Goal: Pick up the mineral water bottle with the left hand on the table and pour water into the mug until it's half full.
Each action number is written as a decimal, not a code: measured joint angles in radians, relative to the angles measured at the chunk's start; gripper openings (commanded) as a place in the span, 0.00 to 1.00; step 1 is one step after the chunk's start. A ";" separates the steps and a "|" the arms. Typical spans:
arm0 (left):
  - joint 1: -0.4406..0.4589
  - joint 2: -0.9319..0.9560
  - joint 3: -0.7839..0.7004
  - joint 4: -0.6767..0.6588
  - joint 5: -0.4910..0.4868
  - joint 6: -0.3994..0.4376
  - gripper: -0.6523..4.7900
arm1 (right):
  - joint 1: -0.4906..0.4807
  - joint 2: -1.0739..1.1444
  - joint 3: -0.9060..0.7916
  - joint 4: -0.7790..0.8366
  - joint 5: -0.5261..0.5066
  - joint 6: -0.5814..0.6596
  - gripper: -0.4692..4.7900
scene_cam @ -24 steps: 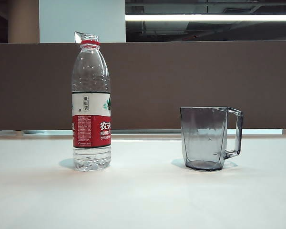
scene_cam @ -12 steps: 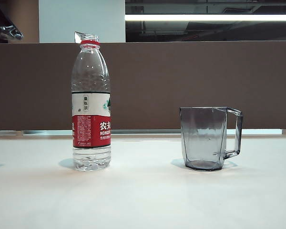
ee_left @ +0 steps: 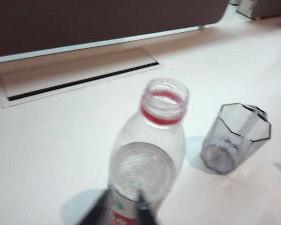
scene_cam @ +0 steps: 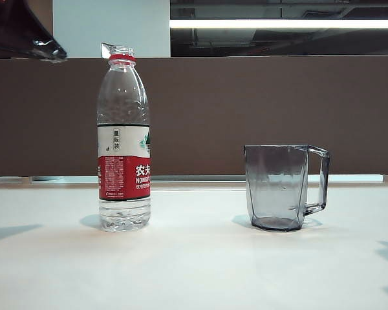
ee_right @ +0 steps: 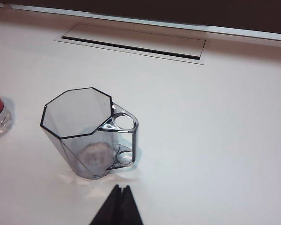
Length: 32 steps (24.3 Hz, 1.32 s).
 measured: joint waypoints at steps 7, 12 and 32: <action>0.000 0.012 -0.005 -0.020 0.052 0.085 1.00 | 0.016 0.000 0.000 -0.026 0.011 0.000 0.08; -0.001 0.012 -0.089 0.013 0.066 0.103 1.00 | 0.016 0.000 0.000 -0.029 0.012 0.000 0.08; -0.001 0.372 -0.261 0.560 0.081 0.052 1.00 | 0.016 0.000 0.000 -0.029 0.011 0.000 0.08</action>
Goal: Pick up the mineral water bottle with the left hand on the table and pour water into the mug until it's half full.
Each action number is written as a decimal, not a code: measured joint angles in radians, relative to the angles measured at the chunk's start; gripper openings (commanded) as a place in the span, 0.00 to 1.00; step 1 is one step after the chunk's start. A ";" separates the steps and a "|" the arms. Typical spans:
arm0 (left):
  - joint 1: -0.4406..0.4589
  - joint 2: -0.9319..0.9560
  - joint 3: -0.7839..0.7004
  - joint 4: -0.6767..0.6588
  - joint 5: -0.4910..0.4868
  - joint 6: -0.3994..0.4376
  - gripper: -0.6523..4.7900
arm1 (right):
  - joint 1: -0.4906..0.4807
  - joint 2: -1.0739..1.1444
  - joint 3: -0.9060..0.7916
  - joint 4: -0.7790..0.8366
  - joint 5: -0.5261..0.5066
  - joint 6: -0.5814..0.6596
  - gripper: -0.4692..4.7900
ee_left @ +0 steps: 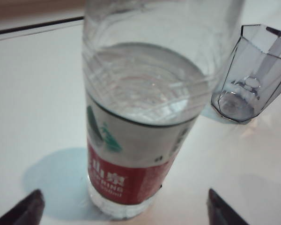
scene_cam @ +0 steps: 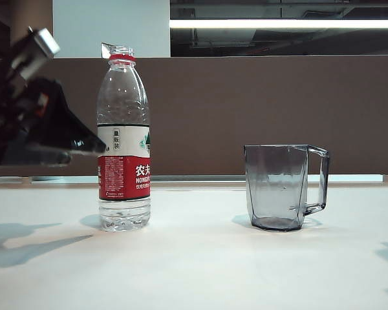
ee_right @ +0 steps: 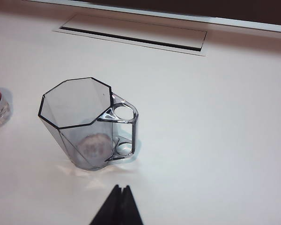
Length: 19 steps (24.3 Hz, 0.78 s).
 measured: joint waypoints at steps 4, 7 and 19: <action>0.000 0.079 0.000 0.111 0.010 -0.003 1.00 | 0.000 0.000 0.000 0.000 0.000 0.000 0.08; 0.000 0.153 0.000 0.208 0.011 -0.016 1.00 | 0.000 0.000 0.000 0.000 0.000 0.000 0.08; -0.093 0.190 0.001 0.301 -0.045 -0.027 1.00 | 0.000 0.000 0.000 0.000 0.000 0.000 0.08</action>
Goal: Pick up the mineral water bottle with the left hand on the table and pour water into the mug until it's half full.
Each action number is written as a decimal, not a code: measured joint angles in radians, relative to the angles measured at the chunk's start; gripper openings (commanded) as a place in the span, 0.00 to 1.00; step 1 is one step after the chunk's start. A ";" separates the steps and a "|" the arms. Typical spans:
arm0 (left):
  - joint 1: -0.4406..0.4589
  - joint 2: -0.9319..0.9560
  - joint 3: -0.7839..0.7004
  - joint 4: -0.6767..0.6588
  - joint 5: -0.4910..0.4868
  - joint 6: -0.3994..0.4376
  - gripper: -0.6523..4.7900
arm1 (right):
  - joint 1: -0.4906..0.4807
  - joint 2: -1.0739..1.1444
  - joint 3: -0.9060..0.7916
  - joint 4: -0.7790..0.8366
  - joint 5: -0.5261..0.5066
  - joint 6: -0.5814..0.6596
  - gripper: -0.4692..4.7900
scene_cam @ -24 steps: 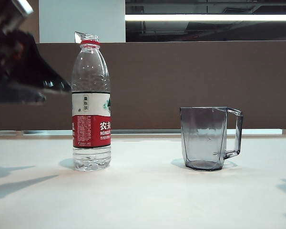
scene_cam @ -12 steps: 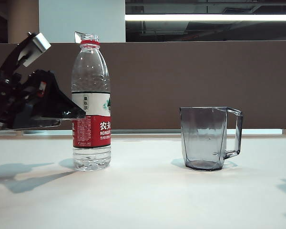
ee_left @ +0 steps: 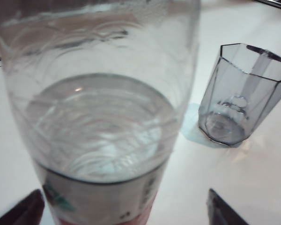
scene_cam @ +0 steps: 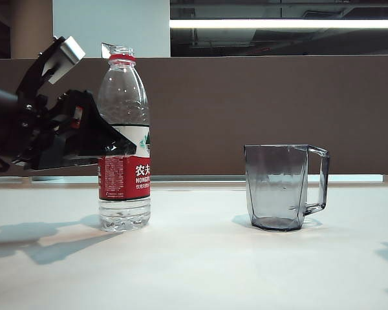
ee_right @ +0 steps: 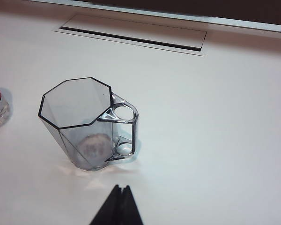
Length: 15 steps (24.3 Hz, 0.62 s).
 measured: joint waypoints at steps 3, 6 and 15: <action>0.000 0.014 0.000 0.015 -0.032 0.002 1.00 | 0.000 0.000 0.000 0.000 0.000 0.000 0.08; 0.000 0.041 0.000 0.037 -0.033 0.002 1.00 | 0.000 0.000 0.000 0.000 -0.001 0.000 0.08; 0.000 0.126 0.028 0.101 -0.036 0.000 1.00 | 0.000 0.000 0.000 0.000 -0.005 0.000 0.08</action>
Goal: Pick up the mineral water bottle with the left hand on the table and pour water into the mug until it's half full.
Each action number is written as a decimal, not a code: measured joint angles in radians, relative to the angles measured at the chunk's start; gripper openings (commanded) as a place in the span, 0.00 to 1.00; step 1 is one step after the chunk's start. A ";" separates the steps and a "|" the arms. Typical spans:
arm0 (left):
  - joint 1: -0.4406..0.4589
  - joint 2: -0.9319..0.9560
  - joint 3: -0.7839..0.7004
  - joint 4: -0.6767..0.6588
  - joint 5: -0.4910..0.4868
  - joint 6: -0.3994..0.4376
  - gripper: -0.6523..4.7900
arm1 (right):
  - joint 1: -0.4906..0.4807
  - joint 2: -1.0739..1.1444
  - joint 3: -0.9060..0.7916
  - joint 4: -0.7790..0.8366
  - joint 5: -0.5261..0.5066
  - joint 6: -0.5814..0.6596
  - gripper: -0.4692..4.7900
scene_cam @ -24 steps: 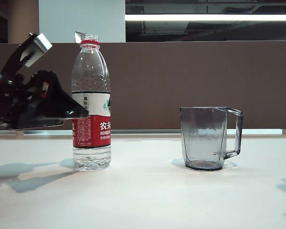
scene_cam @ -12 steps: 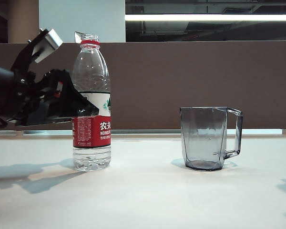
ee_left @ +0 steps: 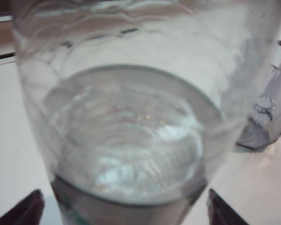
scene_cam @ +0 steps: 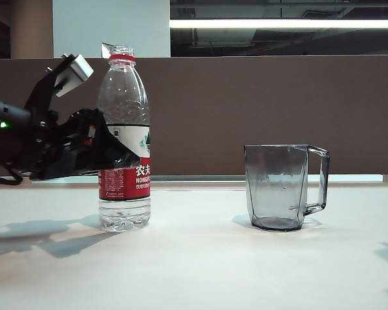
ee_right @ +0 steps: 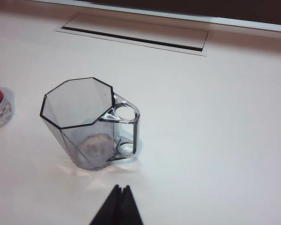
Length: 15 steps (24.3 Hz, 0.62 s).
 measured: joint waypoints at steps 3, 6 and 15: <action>0.000 0.016 0.001 0.025 -0.003 -0.001 1.00 | 0.000 0.000 0.000 0.000 0.000 0.000 0.08; 0.000 0.028 0.014 0.028 -0.002 -0.001 1.00 | 0.000 0.000 0.000 0.000 0.000 0.000 0.08; -0.001 0.060 0.068 0.041 0.004 -0.011 1.00 | 0.000 0.000 0.000 -0.019 0.000 0.000 0.08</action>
